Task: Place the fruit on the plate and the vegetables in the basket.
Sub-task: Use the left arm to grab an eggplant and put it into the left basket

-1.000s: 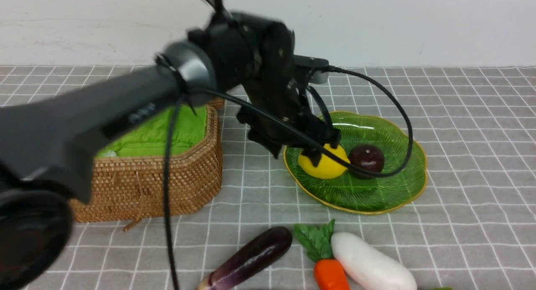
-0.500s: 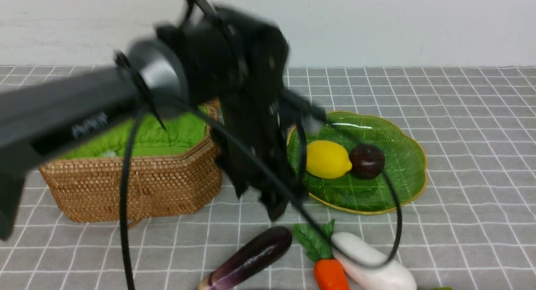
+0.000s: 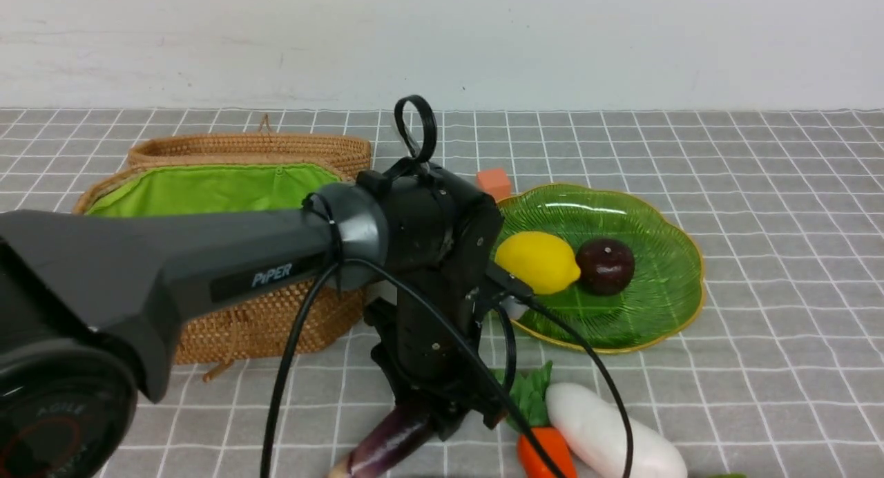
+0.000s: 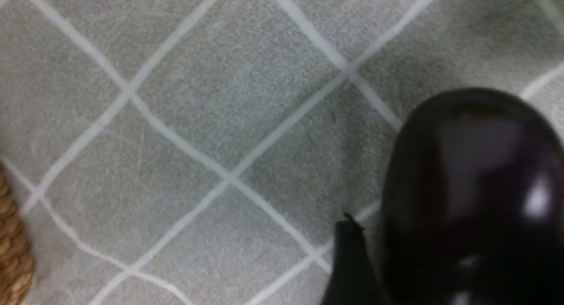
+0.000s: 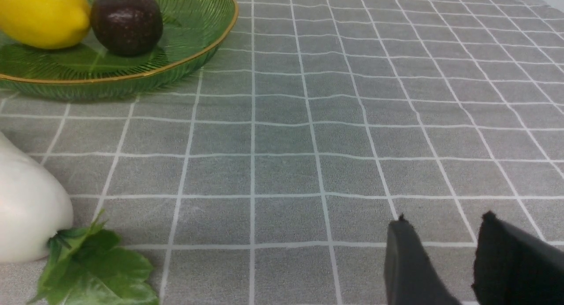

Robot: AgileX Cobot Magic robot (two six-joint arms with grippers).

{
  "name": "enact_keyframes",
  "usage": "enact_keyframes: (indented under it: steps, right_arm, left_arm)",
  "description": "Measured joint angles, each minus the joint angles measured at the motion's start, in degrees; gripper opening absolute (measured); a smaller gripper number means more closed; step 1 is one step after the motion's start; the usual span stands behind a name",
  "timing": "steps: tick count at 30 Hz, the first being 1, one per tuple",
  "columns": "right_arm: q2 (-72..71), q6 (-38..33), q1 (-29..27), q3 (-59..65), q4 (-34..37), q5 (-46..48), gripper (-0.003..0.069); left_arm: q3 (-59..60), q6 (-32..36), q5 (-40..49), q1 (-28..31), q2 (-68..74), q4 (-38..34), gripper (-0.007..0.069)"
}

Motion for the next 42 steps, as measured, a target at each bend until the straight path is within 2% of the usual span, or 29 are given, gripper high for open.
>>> enact_keyframes:
  steps: [1,4,12,16,18,19,20,22,24,29,34,39,41,42]
  right_arm:
    - [0.0,0.0,0.0,0.0,0.0,0.0,0.024]
    - [0.0,0.0,0.0,0.0,0.0,0.0,0.024]
    - [0.0,0.0,0.0,0.0,0.0,0.0,0.024]
    - [0.0,0.0,0.0,0.0,0.0,0.0,0.024]
    - [0.0,0.0,0.0,0.0,0.0,0.0,0.024]
    - [0.0,0.0,0.0,0.0,0.0,0.0,0.024]
    - [0.0,0.0,0.0,0.0,0.0,0.0,0.024]
    - [0.0,0.0,0.0,0.0,0.0,0.0,0.024]
    - [0.0,0.0,0.0,0.0,0.0,0.0,0.024]
    - [0.0,0.0,0.0,0.0,0.0,0.0,0.024]
    - [0.0,0.0,0.0,0.0,0.0,0.0,0.024]
    - [0.0,0.0,0.0,0.0,0.0,0.0,0.024]
    - [0.0,0.0,0.0,0.0,0.0,0.0,0.024]
    - [0.0,0.0,0.0,0.0,0.0,0.0,0.024]
  left_arm:
    - [0.0,-0.06,0.27,0.0,-0.15,1.02,0.0372]
    - [0.0,-0.06,1.21,0.0,-0.66,2.36,0.0375]
    - [-5.26,1.55,9.14,0.0,-9.92,12.92,0.0375]
    - [-9.1,4.0,9.85,0.0,-15.88,21.94,0.0375]
    - [-9.68,5.24,9.85,0.08,-18.26,29.86,0.0375]
    - [-9.68,5.25,9.74,0.24,-18.53,30.47,0.0375]
    - [-9.73,5.33,7.62,1.37,-19.4,35.04,0.0375]
    - [-9.73,5.22,4.37,3.7,-19.46,36.89,0.0375]
    - [-9.73,5.21,2.27,5.71,-19.29,36.76,0.0375]
    - [-9.73,6.86,-3.32,15.28,-16.89,30.84,0.0375]
    - [-9.62,12.71,-3.59,18.52,-15.77,23.17,0.0388]
    - [-9.24,15.79,-3.21,18.68,-15.56,18.93,0.0522]
    - [-9.18,15.98,-2.96,18.62,-15.5,18.16,0.0615]
    - [-9.18,15.98,-2.91,18.62,-15.5,18.16,0.062]
